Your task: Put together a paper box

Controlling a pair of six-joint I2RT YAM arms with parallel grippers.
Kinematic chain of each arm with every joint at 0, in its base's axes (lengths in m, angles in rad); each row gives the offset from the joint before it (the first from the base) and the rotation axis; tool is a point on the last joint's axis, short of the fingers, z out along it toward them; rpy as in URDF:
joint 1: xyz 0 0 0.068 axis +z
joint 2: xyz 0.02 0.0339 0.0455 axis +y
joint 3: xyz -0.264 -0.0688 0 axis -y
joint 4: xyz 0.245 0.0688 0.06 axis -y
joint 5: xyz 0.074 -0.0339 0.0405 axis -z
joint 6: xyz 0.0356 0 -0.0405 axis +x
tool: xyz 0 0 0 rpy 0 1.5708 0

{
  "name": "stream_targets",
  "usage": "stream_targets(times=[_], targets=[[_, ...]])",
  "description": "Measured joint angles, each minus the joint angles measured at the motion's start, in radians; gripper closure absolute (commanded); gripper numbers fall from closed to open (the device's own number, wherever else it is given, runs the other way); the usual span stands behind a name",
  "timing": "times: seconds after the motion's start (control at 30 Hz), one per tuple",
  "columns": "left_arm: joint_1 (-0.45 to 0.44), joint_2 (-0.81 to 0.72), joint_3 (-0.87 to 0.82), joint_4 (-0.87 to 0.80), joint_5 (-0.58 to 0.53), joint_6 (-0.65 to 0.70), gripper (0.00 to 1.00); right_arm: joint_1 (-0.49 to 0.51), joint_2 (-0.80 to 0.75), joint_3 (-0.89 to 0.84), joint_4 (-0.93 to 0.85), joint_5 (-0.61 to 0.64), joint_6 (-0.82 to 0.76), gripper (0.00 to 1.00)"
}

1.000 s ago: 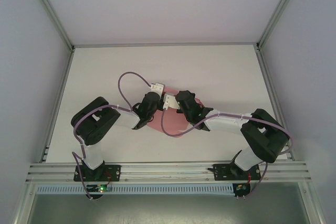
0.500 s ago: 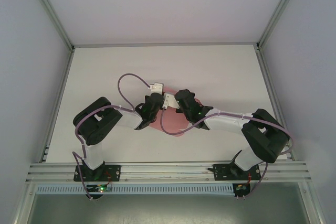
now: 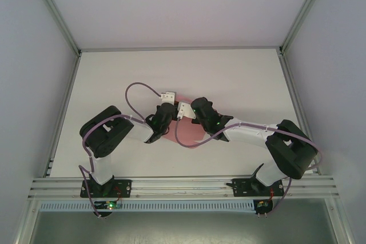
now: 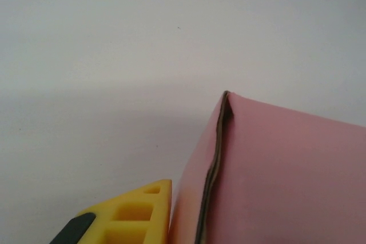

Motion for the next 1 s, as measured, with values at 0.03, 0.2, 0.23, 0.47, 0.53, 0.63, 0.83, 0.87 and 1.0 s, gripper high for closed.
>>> stream_targets(times=[0.03,0.2,0.23,0.47,0.53,0.63,0.83,0.87,1.0], targets=[[0.000,0.003,0.007,-0.006,-0.001,0.002,0.91,-0.004,0.000,0.002,-0.003,0.000,0.003,1.00],[0.000,0.013,0.033,-0.037,-0.010,-0.021,0.91,-0.011,0.000,0.007,-0.014,-0.005,0.014,1.00],[0.000,0.013,0.035,-0.046,-0.013,-0.035,0.91,-0.011,0.000,0.008,-0.017,-0.009,0.018,1.00],[0.000,0.013,0.124,-0.218,-0.039,-0.140,1.00,-0.036,0.000,0.019,-0.025,-0.051,0.040,1.00],[0.000,0.013,0.135,-0.237,-0.039,-0.147,1.00,-0.043,0.000,0.021,-0.025,-0.061,0.041,1.00],[0.000,0.013,0.134,-0.238,-0.039,-0.146,1.00,-0.046,0.000,0.023,-0.027,-0.068,0.040,1.00],[0.009,0.013,0.057,-0.080,0.028,-0.006,1.00,-0.063,-0.005,0.026,-0.032,-0.098,0.059,1.00],[0.018,0.013,0.040,-0.042,0.057,0.023,1.00,-0.064,-0.008,0.026,-0.037,-0.101,0.061,1.00],[0.066,0.013,0.019,0.013,0.171,0.107,1.00,-0.064,-0.020,0.035,-0.052,-0.110,0.087,0.66]])
